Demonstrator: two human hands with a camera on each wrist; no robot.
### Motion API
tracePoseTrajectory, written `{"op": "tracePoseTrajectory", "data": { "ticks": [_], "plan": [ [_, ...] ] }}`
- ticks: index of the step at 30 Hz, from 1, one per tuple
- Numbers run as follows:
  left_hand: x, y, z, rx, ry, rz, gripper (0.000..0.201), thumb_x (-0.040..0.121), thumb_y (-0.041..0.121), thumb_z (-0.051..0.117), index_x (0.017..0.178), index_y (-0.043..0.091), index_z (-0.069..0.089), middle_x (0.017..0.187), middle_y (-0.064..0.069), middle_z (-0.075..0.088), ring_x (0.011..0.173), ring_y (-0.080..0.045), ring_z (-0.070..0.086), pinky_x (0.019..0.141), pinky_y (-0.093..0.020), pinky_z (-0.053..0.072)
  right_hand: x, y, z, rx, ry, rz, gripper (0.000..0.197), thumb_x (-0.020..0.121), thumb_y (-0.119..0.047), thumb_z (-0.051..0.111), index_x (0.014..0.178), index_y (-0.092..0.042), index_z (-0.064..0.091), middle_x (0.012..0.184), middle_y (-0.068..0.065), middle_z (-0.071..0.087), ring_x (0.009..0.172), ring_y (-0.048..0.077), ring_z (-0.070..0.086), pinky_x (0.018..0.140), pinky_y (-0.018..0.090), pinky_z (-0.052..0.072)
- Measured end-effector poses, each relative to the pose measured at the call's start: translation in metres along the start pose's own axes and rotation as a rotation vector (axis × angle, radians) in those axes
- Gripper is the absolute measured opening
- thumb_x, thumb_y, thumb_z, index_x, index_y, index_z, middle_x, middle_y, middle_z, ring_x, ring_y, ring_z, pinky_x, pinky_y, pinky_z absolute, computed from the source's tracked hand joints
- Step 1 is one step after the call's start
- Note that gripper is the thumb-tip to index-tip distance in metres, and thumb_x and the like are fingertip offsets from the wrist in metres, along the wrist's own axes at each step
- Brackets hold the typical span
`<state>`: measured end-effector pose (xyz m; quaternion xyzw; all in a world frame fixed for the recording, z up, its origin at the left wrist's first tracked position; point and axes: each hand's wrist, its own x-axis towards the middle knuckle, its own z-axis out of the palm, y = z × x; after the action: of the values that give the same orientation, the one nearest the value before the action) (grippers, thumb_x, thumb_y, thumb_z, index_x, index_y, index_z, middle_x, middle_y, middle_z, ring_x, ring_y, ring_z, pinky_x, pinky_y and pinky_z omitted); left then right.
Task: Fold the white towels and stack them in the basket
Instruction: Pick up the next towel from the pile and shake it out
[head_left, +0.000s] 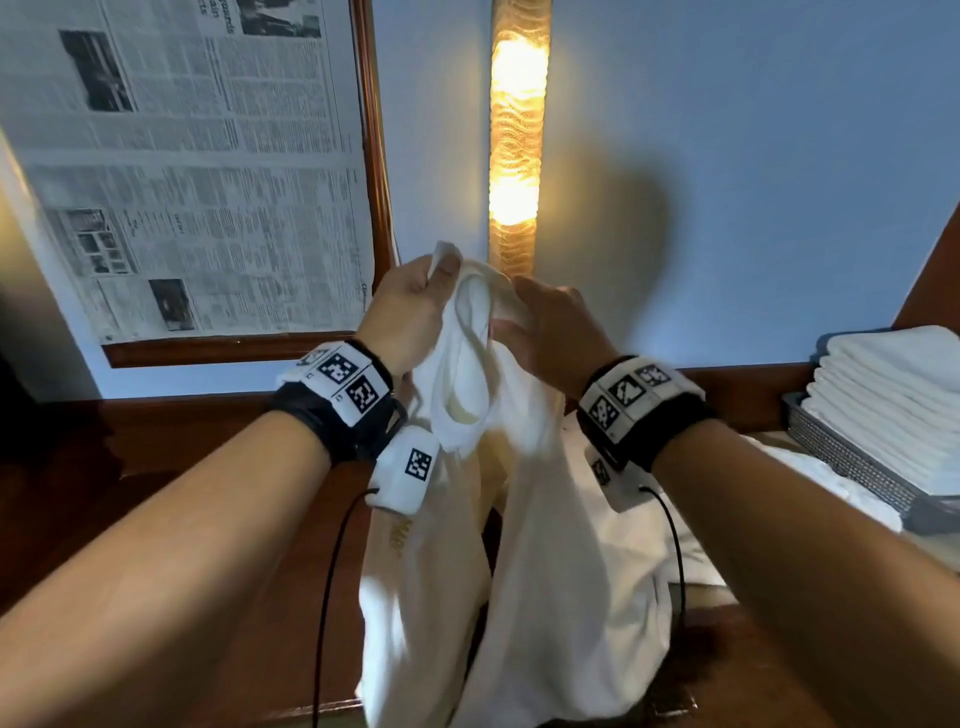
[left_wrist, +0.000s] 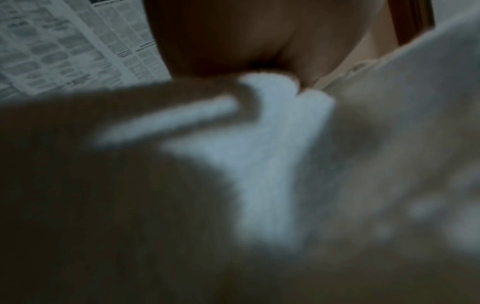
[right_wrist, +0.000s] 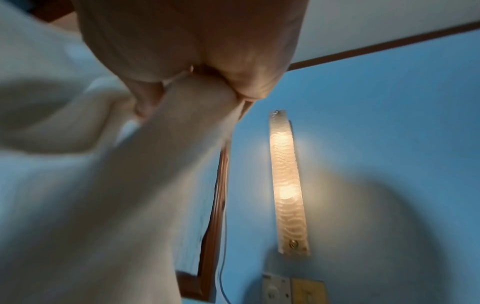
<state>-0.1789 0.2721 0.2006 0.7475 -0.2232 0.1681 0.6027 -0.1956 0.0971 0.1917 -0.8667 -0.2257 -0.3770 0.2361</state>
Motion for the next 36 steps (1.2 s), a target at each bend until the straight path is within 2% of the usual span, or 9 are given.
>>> {"op": "tracePoseTrajectory", "data": {
  "ticks": [4,9,11,14,19,25,29,33,36],
  "plan": [
    [0.005,0.009,-0.002,0.082,0.026,0.026,0.048,0.106,0.042,0.043,0.076,0.005,0.050,0.055,-0.003,0.035,0.043,-0.011,0.030,0.044,-0.026,0.024,-0.035,0.039,0.031,0.053,-0.166,0.232,0.024,0.093,-0.025,0.064,0.073,-0.020,0.052,0.071,0.005,0.061,0.067,0.026,0.050,0.066,0.027,0.032],
    [0.005,0.002,-0.036,0.081,0.168,-0.100,0.059,0.100,0.050,0.049,0.096,-0.006,0.063,0.076,-0.011,0.063,0.065,-0.024,0.061,0.064,-0.037,0.052,-0.085,0.094,0.056,-0.016,-0.422,0.521,0.024,0.097,-0.024,0.055,0.096,-0.006,0.070,0.099,0.018,0.070,0.098,0.038,0.061,0.072,0.036,0.038],
    [-0.002,-0.004,-0.052,0.080,0.238,-0.128,0.051,0.100,0.049,0.049,0.086,0.004,0.067,0.084,-0.009,0.071,0.079,-0.027,0.068,0.081,-0.045,0.057,-0.093,0.107,0.058,0.019,-0.395,0.612,0.023,0.097,-0.020,0.056,0.096,0.000,0.068,0.097,0.021,0.068,0.097,0.041,0.061,0.070,0.037,0.038],
    [-0.019,-0.006,-0.061,0.117,0.246,-0.187,0.043,0.107,0.036,0.045,0.076,0.015,0.065,0.068,0.005,0.070,0.066,-0.012,0.067,0.071,-0.031,0.053,-0.076,0.111,0.061,0.163,-0.269,0.725,0.025,0.096,-0.019,0.054,0.085,0.001,0.063,0.079,0.012,0.060,0.082,0.037,0.057,0.063,0.035,0.034],
    [-0.043,-0.009,-0.034,0.046,0.125,-0.288,0.063,0.108,0.023,0.041,0.047,0.017,0.054,0.038,0.010,0.050,0.033,0.000,0.045,0.042,-0.015,0.035,-0.014,0.054,0.055,0.397,-0.235,0.208,0.018,0.087,0.007,0.054,0.087,0.006,0.072,0.093,0.022,0.070,0.087,0.028,0.064,0.074,0.032,0.045],
    [-0.054,-0.012,-0.022,-0.047,0.150,-0.217,0.052,0.102,0.045,0.049,0.101,-0.005,0.064,0.096,-0.029,0.065,0.084,-0.031,0.060,0.079,-0.043,0.047,0.037,-0.021,0.026,0.293,-0.273,-0.023,0.029,0.075,-0.026,0.049,0.068,-0.004,0.067,0.069,0.009,0.065,0.070,0.025,0.060,0.066,0.030,0.044],
    [-0.057,0.006,-0.052,0.087,0.204,-0.111,0.051,0.107,0.039,0.042,0.077,-0.001,0.054,0.068,-0.016,0.055,0.061,-0.020,0.052,0.059,-0.029,0.041,0.026,-0.037,0.026,0.231,-0.317,-0.022,0.020,0.081,-0.031,0.062,0.073,-0.012,0.062,0.068,0.004,0.064,0.067,0.022,0.060,0.064,0.033,0.052],
    [-0.071,0.019,-0.102,0.113,0.195,-0.068,0.069,0.096,0.059,0.044,0.095,-0.007,0.063,0.096,-0.032,0.068,0.086,-0.047,0.066,0.082,-0.053,0.054,-0.018,-0.048,0.058,0.254,-0.341,0.016,0.026,0.087,-0.036,0.070,0.070,-0.022,0.057,0.065,-0.004,0.061,0.063,0.015,0.058,0.059,0.030,0.044],
    [-0.092,0.026,-0.144,0.110,0.220,-0.060,0.049,0.106,0.045,0.041,0.088,0.008,0.067,0.085,-0.010,0.074,0.082,-0.030,0.070,0.083,-0.043,0.053,-0.055,-0.038,0.086,0.241,-0.333,0.210,0.046,0.088,-0.035,0.071,0.056,-0.021,0.041,0.055,-0.004,0.041,0.054,0.015,0.039,0.057,0.036,0.029]
  ]
}}
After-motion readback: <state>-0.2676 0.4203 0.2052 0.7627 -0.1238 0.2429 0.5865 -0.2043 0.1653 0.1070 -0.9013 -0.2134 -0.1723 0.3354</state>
